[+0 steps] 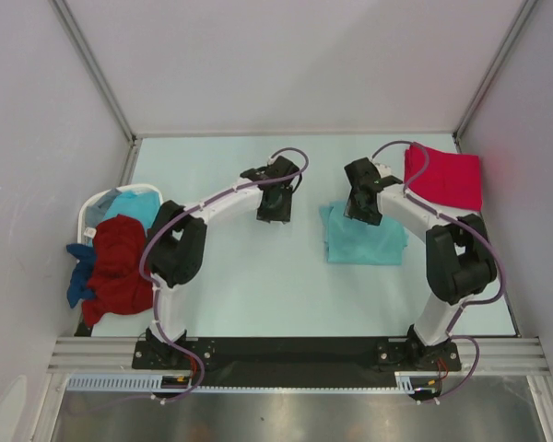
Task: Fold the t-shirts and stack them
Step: Put the neatly folded tshirt into the corner of the board with both arms
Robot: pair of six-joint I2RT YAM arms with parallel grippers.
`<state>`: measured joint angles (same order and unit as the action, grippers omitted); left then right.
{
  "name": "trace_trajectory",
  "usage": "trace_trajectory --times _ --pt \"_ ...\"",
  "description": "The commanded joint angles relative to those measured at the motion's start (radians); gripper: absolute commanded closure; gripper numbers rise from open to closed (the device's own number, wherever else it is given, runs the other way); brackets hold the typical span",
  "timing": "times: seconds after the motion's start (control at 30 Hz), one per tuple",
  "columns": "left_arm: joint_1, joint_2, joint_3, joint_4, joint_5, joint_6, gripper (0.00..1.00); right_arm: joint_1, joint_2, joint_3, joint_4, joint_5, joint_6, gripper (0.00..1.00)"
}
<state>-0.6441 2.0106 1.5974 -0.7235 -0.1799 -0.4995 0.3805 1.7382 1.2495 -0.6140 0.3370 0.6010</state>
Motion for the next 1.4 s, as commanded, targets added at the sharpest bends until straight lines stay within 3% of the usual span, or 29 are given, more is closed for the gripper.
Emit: trace_trajectory --times 0.0,0.83,1.1,1.37 --pt "-0.003 -0.082 -0.025 0.052 -0.006 -0.022 0.50 0.026 0.020 0.022 0.026 -0.019 -0.013 0.45" --pt "0.018 -0.067 -0.117 0.091 0.025 -0.048 0.51 0.026 0.110 0.016 0.040 -0.082 -0.037 0.44" --pt "0.017 -0.289 -0.061 -0.002 -0.128 0.007 0.52 0.043 -0.158 0.060 0.007 0.086 -0.049 0.43" --pt "0.027 -0.578 -0.094 -0.040 -0.335 0.117 0.49 0.044 -0.279 0.152 -0.070 0.134 -0.066 0.42"
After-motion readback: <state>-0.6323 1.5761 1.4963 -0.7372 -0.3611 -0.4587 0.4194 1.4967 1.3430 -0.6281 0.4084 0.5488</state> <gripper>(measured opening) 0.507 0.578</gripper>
